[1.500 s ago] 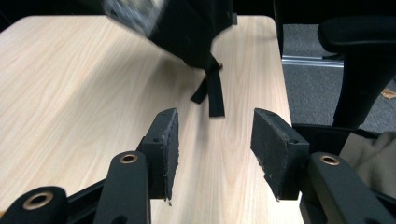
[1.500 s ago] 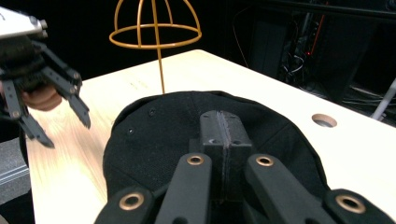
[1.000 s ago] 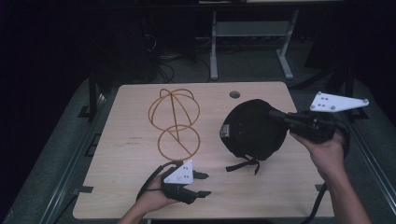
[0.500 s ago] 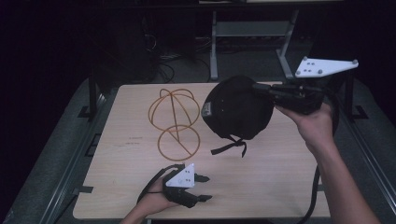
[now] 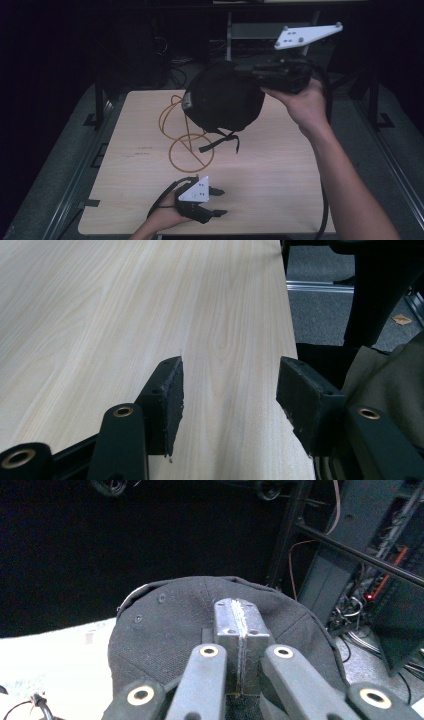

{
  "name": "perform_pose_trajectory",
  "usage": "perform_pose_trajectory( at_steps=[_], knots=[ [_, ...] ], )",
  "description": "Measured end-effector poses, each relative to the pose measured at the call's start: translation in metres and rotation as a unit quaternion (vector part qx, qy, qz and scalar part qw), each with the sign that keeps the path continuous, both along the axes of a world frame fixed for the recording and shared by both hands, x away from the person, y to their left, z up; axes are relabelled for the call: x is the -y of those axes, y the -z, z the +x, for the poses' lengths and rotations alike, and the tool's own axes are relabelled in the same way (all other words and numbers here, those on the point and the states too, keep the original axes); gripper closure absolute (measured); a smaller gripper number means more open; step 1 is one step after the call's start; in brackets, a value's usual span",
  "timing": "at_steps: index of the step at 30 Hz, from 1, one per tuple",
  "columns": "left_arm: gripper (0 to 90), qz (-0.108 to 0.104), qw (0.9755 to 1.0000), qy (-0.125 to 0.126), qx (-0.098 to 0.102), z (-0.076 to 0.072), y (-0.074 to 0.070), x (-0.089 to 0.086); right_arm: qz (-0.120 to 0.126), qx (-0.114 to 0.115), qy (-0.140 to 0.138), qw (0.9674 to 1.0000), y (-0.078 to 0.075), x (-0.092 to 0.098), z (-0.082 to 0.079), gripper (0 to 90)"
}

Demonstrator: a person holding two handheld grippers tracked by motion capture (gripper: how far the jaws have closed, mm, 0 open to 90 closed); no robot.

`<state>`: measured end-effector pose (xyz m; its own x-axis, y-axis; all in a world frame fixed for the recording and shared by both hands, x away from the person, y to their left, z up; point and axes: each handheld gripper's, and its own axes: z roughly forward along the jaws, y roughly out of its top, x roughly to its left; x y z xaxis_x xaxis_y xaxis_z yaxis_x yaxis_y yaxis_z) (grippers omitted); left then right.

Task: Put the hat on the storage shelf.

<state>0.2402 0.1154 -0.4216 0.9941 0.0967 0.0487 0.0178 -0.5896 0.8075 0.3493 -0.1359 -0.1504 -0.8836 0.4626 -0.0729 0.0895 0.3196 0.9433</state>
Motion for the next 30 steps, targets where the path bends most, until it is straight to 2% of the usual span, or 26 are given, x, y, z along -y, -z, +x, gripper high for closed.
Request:
perform_pose_trajectory(
  at_steps=[6,11,17,20,27,28,29,30],
  knots=[
    [43.9,-0.003,1.0,0.001,-0.003,0.001,0.0,-0.001,-0.024,-0.008,-0.019,0.9995,-0.004,-0.036,0.015,89.7],
    [43.9,-0.001,1.0,0.003,0.001,0.002,0.001,-0.001,-0.041,-0.028,-0.027,0.9984,0.0,-0.064,0.031,89.7],
    [43.9,-0.001,1.0,0.002,-0.007,0.001,0.001,-0.002,-0.062,-0.039,-0.037,0.9966,0.006,-0.1,0.048,89.6],
    [43.9,0.002,1.0,0.007,0.0,0.002,0.001,-0.002,-0.075,-0.047,-0.038,0.9953,0.012,-0.118,0.054,89.6],
    [44.0,0.003,0.9999,0.01,-0.002,0.001,0.002,-0.001,-0.098,-0.073,-0.034,0.9918,0.033,-0.146,0.069,87.8],
    [43.9,0.001,0.9999,0.009,-0.005,0.001,0.003,-0.001,-0.102,-0.078,-0.04,0.9909,0.037,-0.148,0.071,85.4],
    [43.9,0.002,0.9999,0.008,-0.006,0.0,0.003,-0.001,-0.101,-0.078,-0.043,0.9908,0.039,-0.149,0.072,74.1],
    [43.9,0.003,0.9999,0.009,-0.006,0.0,0.003,-0.001,-0.103,-0.081,-0.033,0.9908,0.041,-0.151,0.072,67.1]
  ],
)
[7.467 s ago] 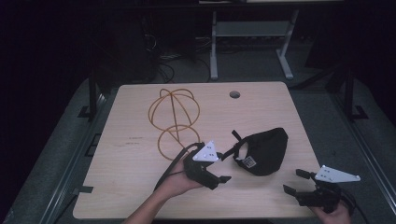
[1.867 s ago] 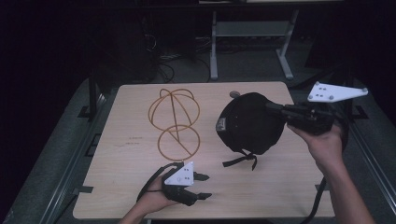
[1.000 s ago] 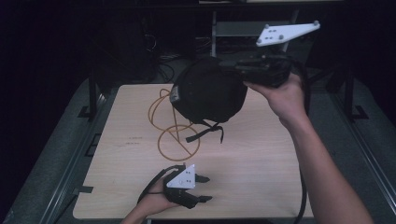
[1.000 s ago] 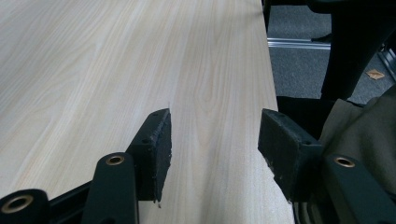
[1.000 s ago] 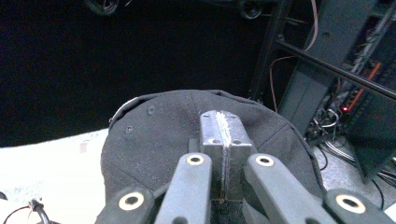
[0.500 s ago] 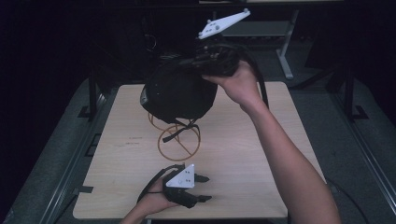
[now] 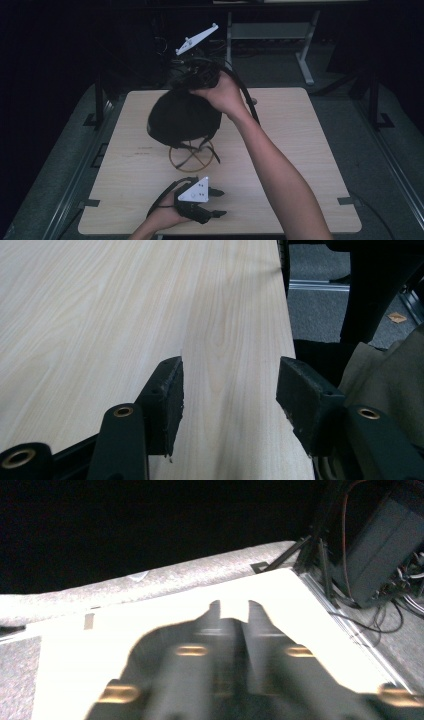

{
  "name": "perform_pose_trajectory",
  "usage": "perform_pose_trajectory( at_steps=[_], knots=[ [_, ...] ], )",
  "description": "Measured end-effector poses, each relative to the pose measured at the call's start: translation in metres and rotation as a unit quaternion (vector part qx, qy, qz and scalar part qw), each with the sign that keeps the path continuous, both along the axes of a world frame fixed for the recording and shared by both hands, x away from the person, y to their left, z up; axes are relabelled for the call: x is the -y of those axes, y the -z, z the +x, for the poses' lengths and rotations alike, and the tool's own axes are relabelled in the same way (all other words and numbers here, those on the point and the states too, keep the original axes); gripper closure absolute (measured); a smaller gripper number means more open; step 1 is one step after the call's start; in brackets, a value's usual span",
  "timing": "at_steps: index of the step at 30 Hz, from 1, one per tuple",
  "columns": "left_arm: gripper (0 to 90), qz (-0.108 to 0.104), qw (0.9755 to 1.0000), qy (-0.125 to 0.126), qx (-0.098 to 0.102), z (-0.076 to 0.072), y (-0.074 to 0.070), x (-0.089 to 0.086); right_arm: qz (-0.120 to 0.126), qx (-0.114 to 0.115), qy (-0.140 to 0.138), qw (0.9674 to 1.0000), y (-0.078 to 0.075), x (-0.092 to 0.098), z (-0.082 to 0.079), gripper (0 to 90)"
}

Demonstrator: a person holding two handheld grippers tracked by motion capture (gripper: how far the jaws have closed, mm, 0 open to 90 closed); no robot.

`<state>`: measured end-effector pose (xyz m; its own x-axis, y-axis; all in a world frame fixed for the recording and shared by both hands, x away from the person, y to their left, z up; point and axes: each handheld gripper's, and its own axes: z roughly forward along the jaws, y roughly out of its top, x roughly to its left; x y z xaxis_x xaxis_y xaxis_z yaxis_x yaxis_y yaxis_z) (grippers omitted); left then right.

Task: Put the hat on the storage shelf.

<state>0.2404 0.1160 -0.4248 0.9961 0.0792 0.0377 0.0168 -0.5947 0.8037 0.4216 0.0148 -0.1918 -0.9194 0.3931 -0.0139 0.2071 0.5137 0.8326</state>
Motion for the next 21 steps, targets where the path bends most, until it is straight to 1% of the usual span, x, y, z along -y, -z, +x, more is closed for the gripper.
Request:
perform_pose_trajectory(
  at_steps=[2,3,4,5,6,10,14,16,17,18,20,21],
  knots=[
    [43.9,0.001,1.0,0.0,0.0,0.0,0.0,0.0,0.002,-0.001,0.003,1.0,0.002,0.001,0.001,59.6],
    [43.9,0.002,1.0,0.0,0.0,0.0,0.001,0.0,0.005,-0.007,0.006,0.9999,0.003,0.003,0.001,59.3],
    [43.7,0.002,1.0,0.0,0.001,0.0,0.001,0.0,0.006,-0.004,0.002,1.0,0.003,0.006,0.002,57.8],
    [43.6,0.002,1.0,0.0,0.001,0.0,0.001,0.001,0.008,-0.007,0.008,0.9999,0.003,0.008,0.001,55.8],
    [43.3,0.001,1.0,-0.001,0.001,0.0,0.001,0.001,0.007,-0.005,0.007,0.9999,0.004,0.01,0.002,54.4],
    [41.5,0.002,1.0,-0.008,-0.001,0.001,0.001,0.001,0.017,-0.017,0.014,0.9996,0.007,0.023,0.003,50.1],
    [39.2,0.003,0.9999,-0.013,-0.002,0.003,0.001,0.0,0.025,-0.029,0.021,0.999,0.014,0.036,0.005,47.0],
    [37.2,0.004,0.9998,-0.02,-0.002,0.005,0.001,0.0,0.03,-0.034,0.024,0.9987,0.017,0.042,0.007,45.5],
    [36.4,0.004,0.9998,-0.021,-0.002,0.005,0.001,0.0,0.03,-0.034,0.025,0.9987,0.019,0.045,0.008,45.0],
    [35.5,0.002,0.9997,-0.025,-0.004,0.006,0.001,0.0,0.032,-0.038,0.025,0.9984,0.02,0.047,0.008,44.2],
    [33.8,0.004,0.9995,-0.03,-0.005,0.007,0.001,-0.001,0.034,-0.038,0.027,0.9983,0.023,0.052,0.01,42.1],
    [32.4,0.002,0.9994,-0.034,-0.005,0.007,0.002,-0.001,0.036,-0.039,0.031,0.9981,0.024,0.055,0.01,41.1]
  ],
)
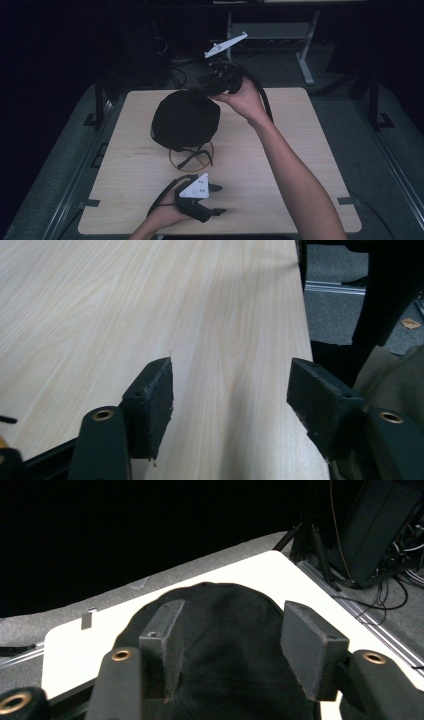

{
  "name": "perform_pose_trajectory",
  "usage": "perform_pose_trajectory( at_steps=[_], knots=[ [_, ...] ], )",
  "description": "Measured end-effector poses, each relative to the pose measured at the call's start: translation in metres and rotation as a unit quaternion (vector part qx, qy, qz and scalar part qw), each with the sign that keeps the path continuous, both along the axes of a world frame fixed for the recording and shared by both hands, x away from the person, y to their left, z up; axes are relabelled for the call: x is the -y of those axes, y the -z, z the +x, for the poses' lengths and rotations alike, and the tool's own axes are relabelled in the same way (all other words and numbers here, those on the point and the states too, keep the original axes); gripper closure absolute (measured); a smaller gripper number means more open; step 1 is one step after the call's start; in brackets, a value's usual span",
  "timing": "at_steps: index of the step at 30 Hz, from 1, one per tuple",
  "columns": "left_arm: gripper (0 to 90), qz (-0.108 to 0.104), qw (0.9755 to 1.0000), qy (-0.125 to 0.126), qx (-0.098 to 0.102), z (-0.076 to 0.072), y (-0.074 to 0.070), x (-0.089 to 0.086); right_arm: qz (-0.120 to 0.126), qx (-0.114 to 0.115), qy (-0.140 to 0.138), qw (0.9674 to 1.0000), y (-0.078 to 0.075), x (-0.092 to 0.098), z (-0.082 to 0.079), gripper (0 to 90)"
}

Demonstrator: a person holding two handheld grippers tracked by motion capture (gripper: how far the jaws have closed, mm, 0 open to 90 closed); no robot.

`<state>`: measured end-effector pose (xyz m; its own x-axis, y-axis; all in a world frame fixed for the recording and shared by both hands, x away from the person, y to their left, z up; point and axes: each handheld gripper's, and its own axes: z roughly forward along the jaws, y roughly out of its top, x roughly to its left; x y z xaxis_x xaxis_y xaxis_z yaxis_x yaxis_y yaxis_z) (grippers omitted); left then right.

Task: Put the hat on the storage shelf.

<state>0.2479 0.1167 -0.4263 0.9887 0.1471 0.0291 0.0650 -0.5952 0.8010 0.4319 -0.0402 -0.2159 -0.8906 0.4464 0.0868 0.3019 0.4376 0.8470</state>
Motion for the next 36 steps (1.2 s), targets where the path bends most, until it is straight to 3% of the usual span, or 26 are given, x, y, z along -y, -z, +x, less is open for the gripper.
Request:
perform_pose_trajectory(
  at_steps=[12,36],
  knots=[
    [22.6,-0.014,0.9994,-0.03,-0.006,0.005,-0.001,-0.005,0.009,-0.019,0.019,0.9996,0.012,0.025,-0.001,32.1],
    [21.3,-0.014,0.9992,-0.036,-0.001,0.006,-0.001,-0.007,0.013,-0.034,0.047,0.9982,0.035,0.068,-0.002,26.0]
  ],
)
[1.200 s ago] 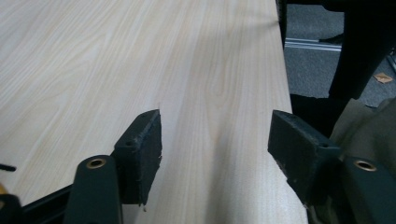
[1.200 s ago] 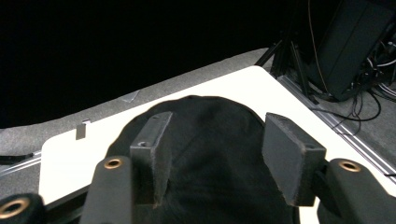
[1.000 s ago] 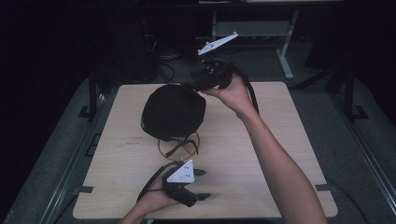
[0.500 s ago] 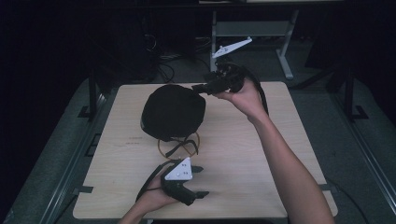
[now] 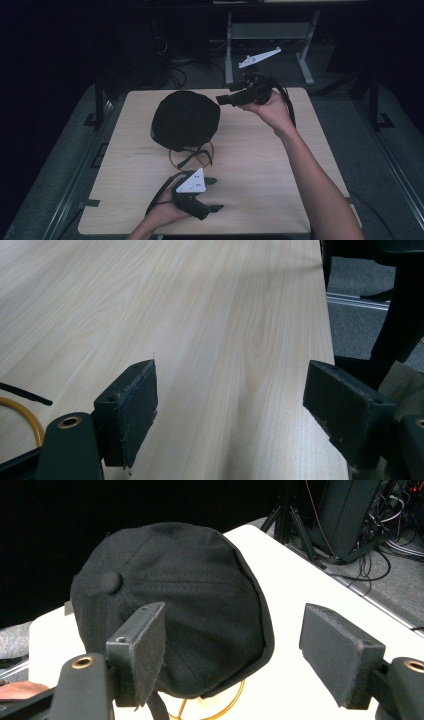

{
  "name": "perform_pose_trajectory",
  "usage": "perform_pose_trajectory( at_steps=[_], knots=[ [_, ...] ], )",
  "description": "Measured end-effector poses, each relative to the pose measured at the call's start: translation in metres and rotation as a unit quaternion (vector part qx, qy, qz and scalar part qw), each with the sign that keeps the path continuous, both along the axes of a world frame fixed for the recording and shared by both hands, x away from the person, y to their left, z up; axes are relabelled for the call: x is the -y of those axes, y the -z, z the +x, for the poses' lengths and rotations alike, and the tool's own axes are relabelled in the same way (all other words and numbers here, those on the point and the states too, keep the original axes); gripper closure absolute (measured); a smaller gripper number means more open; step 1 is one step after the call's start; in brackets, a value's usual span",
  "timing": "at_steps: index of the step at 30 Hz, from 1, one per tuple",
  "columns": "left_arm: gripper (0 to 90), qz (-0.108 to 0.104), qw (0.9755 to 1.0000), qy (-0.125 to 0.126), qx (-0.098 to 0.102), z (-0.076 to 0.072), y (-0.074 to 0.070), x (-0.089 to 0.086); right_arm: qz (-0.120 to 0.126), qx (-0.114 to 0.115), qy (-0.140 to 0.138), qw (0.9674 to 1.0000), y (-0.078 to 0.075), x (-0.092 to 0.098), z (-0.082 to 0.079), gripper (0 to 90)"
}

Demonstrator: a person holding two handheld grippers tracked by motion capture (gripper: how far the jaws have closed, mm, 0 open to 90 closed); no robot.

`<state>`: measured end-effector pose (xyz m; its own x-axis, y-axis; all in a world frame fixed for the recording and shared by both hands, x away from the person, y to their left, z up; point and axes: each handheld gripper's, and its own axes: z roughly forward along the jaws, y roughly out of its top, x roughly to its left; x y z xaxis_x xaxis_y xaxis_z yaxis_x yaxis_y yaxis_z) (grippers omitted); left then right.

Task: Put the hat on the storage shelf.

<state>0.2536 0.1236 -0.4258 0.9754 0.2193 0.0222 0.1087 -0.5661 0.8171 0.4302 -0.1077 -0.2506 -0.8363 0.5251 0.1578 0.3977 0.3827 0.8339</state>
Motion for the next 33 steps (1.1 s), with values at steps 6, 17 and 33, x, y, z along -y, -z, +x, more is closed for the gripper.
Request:
perform_pose_trajectory(
  at_steps=[6,17,33],
  knots=[
    [21.3,0.003,1.0,-0.001,0.002,0.0,0.0,-0.001,-0.001,-0.001,0.006,1.0,0.004,0.009,-0.002,25.1],
    [21.3,0.004,1.0,-0.002,0.001,0.0,0.0,-0.001,-0.003,-0.006,0.018,0.9998,0.011,0.026,-0.006,24.1],
    [21.2,0.003,1.0,-0.005,0.001,0.0,0.001,-0.001,-0.006,-0.011,0.031,0.9995,0.019,0.05,-0.012,22.3]
  ],
)
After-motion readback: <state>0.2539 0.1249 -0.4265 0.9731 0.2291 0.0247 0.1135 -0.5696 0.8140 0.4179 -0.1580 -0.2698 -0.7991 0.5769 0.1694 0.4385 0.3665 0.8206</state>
